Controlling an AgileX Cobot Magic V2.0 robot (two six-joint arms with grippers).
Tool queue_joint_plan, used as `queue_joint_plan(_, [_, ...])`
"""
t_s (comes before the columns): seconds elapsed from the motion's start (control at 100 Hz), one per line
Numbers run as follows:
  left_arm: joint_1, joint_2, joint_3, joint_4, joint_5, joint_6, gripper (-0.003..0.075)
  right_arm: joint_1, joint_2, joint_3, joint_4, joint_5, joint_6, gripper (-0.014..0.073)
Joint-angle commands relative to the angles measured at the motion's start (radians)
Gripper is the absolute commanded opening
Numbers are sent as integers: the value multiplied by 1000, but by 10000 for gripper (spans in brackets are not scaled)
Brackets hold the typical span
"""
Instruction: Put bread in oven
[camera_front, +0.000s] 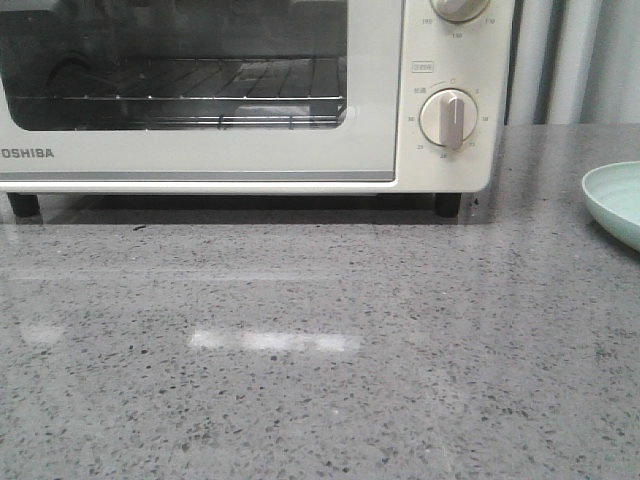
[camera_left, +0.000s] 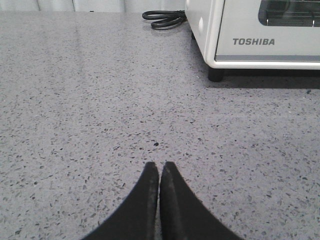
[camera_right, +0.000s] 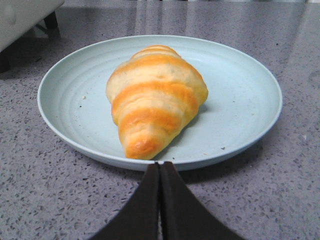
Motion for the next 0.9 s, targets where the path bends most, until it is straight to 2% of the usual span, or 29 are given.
queue_joint_plan(0.0, [-6, -30, 23, 0, -60, -4, -21, -2, -21, 12, -23, -26, -7, -69])
queue_joint_plan(0.76, [-6, -30, 23, 0, -61, -4, -21, -2, -21, 12, -53, -25, -7, -69])
queue_joint_plan(0.89, [-6, -30, 23, -113, -136, -4, -21, -2, -21, 12, -28, -88, -7, -69])
